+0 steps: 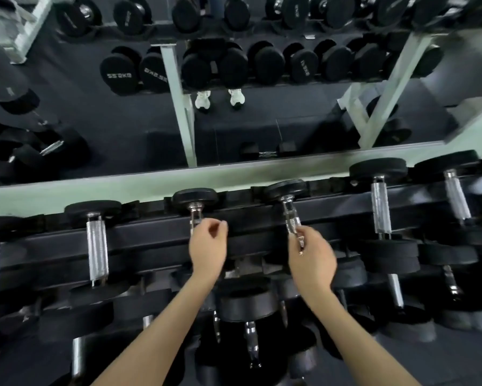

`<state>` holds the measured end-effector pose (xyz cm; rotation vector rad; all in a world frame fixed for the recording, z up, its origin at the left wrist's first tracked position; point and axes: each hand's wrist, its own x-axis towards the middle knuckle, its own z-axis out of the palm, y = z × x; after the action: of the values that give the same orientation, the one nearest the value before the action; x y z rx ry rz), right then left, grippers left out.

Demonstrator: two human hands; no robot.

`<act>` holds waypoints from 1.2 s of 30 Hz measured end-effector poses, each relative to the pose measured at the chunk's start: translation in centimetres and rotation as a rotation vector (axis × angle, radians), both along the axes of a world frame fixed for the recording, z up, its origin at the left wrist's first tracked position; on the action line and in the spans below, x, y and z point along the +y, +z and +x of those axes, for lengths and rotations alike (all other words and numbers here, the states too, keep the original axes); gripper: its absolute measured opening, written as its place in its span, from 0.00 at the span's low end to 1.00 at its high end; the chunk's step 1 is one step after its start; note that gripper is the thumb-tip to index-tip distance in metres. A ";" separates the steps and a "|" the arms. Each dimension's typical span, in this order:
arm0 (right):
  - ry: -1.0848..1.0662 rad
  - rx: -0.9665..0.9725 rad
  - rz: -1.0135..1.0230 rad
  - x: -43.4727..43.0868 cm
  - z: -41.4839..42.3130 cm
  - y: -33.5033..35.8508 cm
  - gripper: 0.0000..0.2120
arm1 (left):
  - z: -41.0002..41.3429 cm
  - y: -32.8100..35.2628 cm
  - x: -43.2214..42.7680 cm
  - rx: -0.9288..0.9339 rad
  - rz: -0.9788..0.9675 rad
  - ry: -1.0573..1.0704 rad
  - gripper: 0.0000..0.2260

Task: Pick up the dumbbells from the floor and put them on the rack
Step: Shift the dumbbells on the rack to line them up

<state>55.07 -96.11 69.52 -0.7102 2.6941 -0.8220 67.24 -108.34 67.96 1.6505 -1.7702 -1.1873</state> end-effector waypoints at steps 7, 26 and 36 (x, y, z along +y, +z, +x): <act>0.232 -0.407 0.293 1.6 -7.1 -3.2 0.20 | -10.7 -0.8 4.3 0.036 0.313 -0.331 0.22; 0.100 -0.687 0.116 0.2 -7.9 -5.8 0.03 | -15.8 -1.7 4.3 -0.119 0.192 -0.199 0.10; 0.151 -0.700 0.125 0.0 -8.7 -5.6 0.06 | -16.5 -1.5 4.2 -0.139 0.231 -0.148 0.13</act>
<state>46.40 -96.12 63.94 -0.4710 2.0162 -0.6909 50.71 -104.11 66.50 1.7955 -1.9289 -1.4204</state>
